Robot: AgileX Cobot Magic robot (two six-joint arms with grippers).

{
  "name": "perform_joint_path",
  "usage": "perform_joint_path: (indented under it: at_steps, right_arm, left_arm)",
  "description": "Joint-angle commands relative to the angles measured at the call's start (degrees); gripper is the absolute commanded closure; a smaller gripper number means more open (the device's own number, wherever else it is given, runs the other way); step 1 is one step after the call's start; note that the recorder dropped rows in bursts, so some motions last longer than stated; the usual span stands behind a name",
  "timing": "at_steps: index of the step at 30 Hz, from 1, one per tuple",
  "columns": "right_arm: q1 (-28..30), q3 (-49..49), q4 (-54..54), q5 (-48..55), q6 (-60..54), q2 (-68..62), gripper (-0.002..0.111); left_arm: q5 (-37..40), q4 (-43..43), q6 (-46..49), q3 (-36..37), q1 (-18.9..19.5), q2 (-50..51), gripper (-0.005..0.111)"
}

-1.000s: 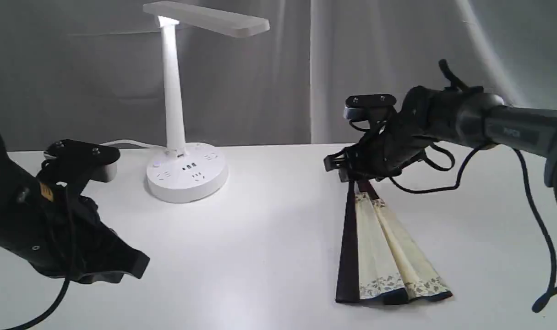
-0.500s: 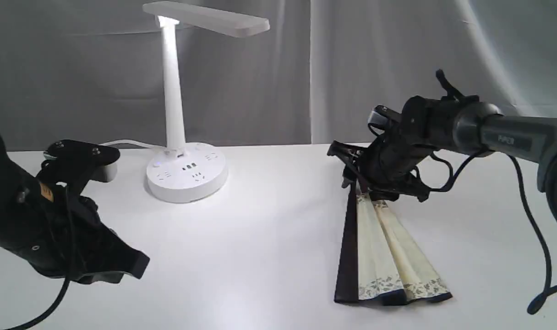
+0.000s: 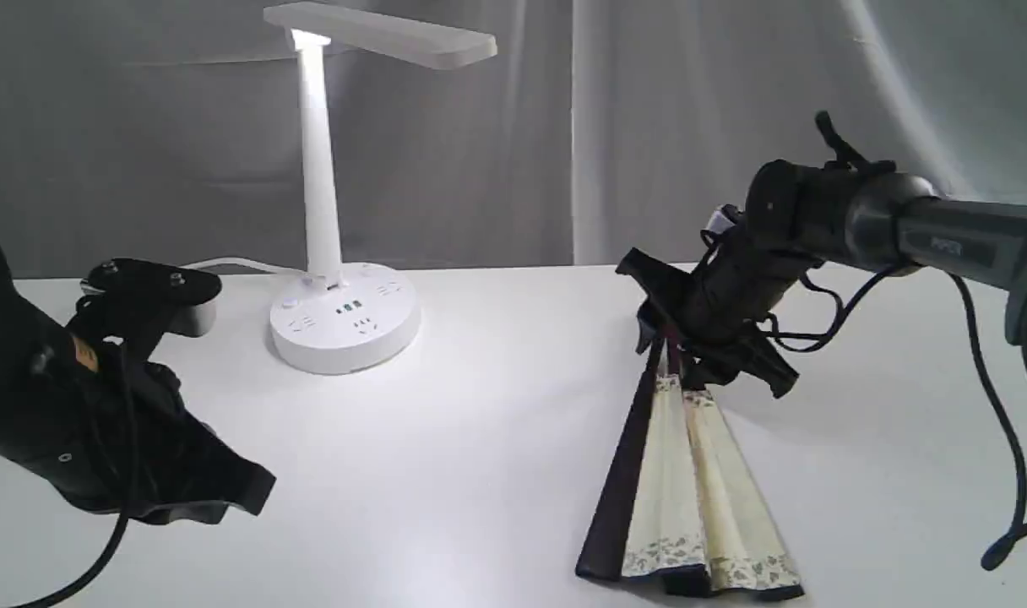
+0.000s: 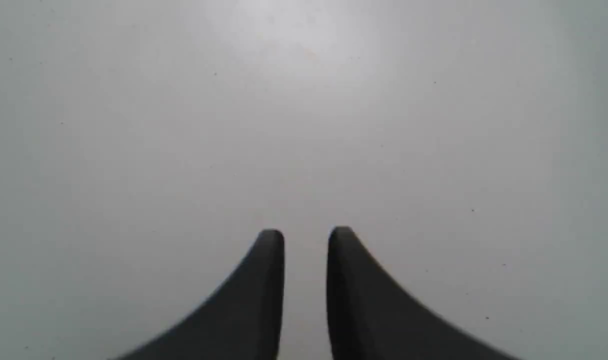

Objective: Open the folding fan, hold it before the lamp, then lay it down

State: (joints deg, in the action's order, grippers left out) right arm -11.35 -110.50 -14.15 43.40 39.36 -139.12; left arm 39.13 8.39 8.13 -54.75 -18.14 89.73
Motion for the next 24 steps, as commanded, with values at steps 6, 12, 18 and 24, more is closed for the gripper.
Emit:
perform_joint_path:
  at_steps: [6,12,18,24]
  right_arm:
    - [1.74,0.38,-0.12,10.42,10.87,-0.23,0.059]
    - [1.89,0.38,4.08,10.81,9.63,3.51,0.059]
    - [2.03,0.38,5.15,10.81,3.19,6.76,0.054]
    - [2.11,0.38,5.03,10.18,-15.2,8.53,0.048]
  left_arm:
    - [0.32,0.2,-0.65,-0.18,-0.38,-0.1,0.093]
    - [0.32,0.2,-0.65,-0.18,-0.38,-0.1,0.093]
    - [0.19,0.2,-0.79,-0.18,-0.38,-0.1,0.093]
    - [0.19,0.2,-0.79,-0.18,-0.38,-0.1,0.093]
